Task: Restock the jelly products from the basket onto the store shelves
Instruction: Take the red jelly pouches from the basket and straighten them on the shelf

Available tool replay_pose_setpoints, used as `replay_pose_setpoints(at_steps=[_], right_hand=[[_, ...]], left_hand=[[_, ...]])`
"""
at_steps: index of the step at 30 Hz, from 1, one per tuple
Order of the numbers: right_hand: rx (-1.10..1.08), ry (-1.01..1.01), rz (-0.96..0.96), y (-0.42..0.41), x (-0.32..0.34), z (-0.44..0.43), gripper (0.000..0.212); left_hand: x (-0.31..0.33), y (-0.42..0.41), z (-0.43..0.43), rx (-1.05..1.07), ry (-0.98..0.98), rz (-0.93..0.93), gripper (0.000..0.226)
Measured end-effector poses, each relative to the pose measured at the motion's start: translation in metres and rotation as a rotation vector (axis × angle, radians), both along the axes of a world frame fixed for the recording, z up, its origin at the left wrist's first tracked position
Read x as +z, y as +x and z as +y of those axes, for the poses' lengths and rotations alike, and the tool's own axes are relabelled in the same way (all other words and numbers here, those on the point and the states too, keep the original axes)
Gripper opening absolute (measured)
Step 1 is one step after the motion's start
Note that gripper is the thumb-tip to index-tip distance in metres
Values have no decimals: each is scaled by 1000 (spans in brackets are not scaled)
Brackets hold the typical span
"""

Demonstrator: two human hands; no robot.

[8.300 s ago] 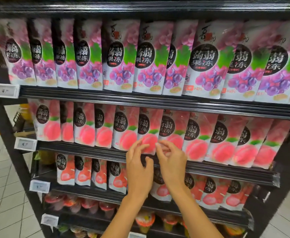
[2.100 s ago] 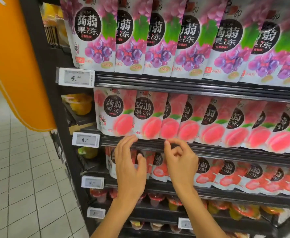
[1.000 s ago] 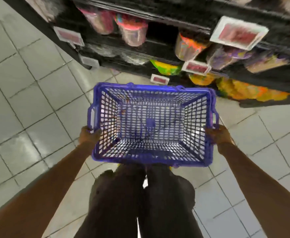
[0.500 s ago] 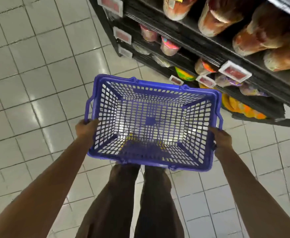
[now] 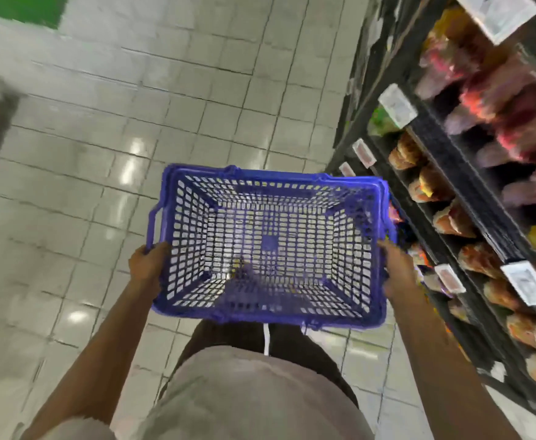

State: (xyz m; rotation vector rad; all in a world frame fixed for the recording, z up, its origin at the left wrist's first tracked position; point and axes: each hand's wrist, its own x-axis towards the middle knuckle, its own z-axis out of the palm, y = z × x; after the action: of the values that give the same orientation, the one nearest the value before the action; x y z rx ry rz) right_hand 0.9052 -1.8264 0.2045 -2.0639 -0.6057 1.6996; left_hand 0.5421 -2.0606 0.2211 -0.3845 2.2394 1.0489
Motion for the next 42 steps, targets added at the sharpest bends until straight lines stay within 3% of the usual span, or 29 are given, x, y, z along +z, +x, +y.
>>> replay_pose_setpoints(at_steps=[4, 9, 11, 14, 17, 22, 30, 35, 42], right_hand=[[163, 59, 16, -106, 27, 43, 9], [368, 102, -46, -241, 45, 88, 2], [401, 98, -42, -289, 56, 104, 5], [468, 80, -61, -357, 68, 128, 29], [496, 122, -56, -421, 78, 151, 26], [507, 102, -3, -533, 80, 203, 8], [625, 116, 48, -738, 105, 328, 16], [725, 158, 77, -867, 120, 391, 11], [818, 187, 86, -1044, 110, 435, 11]], left_hand=[[22, -59, -18, 205, 69, -14, 37], [31, -143, -23, 400, 103, -24, 17], [34, -177, -20, 475, 98, -47, 14], [39, -223, -11, 588, 102, -77, 24], [44, -268, 3, 653, 115, -93, 26], [42, -356, 49, 709, 133, -87, 36], [53, -502, 153, 847, 148, -53, 31], [66, -585, 207, 981, 177, -13, 15], [56, -726, 253, 1061, 176, -9, 23]])
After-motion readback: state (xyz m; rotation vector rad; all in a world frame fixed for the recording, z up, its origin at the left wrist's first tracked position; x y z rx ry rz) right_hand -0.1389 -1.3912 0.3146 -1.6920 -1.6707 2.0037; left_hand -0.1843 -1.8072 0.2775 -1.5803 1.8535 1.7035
